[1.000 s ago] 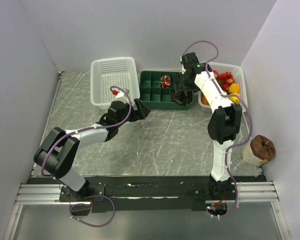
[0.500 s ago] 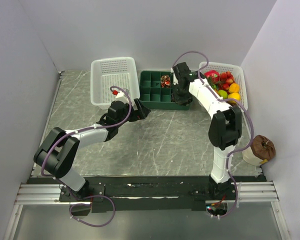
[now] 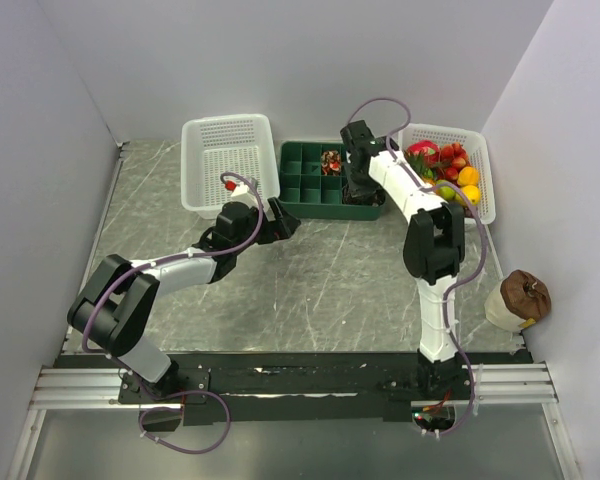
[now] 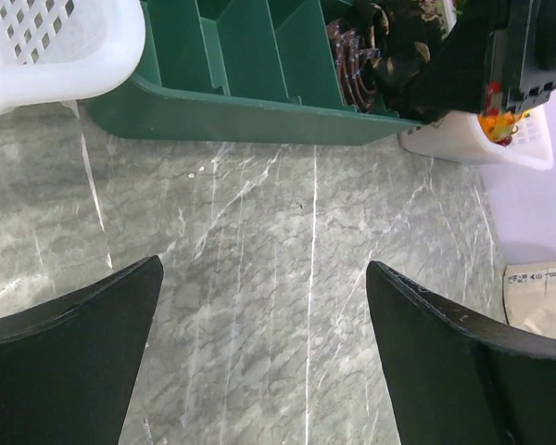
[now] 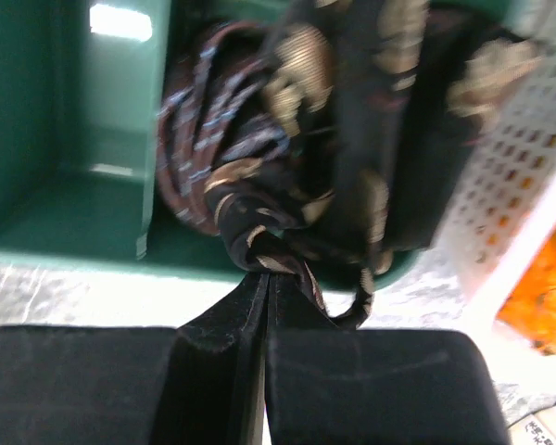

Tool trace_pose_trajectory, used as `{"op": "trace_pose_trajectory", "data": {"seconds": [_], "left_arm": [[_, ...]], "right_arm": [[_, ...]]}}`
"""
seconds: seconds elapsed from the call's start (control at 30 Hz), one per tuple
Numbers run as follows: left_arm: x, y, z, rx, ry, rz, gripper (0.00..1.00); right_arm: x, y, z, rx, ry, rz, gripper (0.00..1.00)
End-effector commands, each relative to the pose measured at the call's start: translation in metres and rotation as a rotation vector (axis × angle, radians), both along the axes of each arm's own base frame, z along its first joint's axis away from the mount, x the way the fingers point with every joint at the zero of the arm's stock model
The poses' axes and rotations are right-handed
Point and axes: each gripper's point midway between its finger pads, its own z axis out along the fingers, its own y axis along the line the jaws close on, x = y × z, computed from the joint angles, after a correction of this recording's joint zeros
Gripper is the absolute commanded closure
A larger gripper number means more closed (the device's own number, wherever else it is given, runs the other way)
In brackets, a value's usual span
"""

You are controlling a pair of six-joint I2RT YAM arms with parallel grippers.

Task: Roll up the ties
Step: Place the tie in the storage box.

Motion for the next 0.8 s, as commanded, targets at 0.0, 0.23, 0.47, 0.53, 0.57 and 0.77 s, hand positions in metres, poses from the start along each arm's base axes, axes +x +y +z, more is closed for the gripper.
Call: {"op": "trace_pose_trajectory", "data": {"seconds": [0.0,0.23,0.47,0.53,0.57,0.77], "left_arm": [[0.001,0.001,-0.002,0.013,-0.003,0.008,0.04],[0.001,-0.002,-0.004,0.012,0.002,-0.001,0.04],[0.0,-0.003,-0.003,0.021,0.001,-0.006,0.04],[0.001,-0.003,-0.003,0.024,0.001,-0.004,0.04],[0.001,-0.003,-0.004,0.024,0.004,-0.005,0.04],[-0.001,-0.001,0.001,0.022,-0.005,0.0,0.04]], "right_arm": [[0.023,-0.026,0.021,-0.031,-0.087,-0.081,1.0],[0.04,-0.036,0.004,-0.048,-0.072,-0.117,1.0],[0.032,-0.031,-0.044,-0.046,0.048,-0.111,1.0],[0.026,-0.03,-0.057,-0.047,0.092,-0.112,1.0],[0.023,-0.028,-0.061,-0.042,0.108,-0.109,1.0],[0.018,-0.021,-0.075,-0.009,0.183,-0.089,1.0]]}}
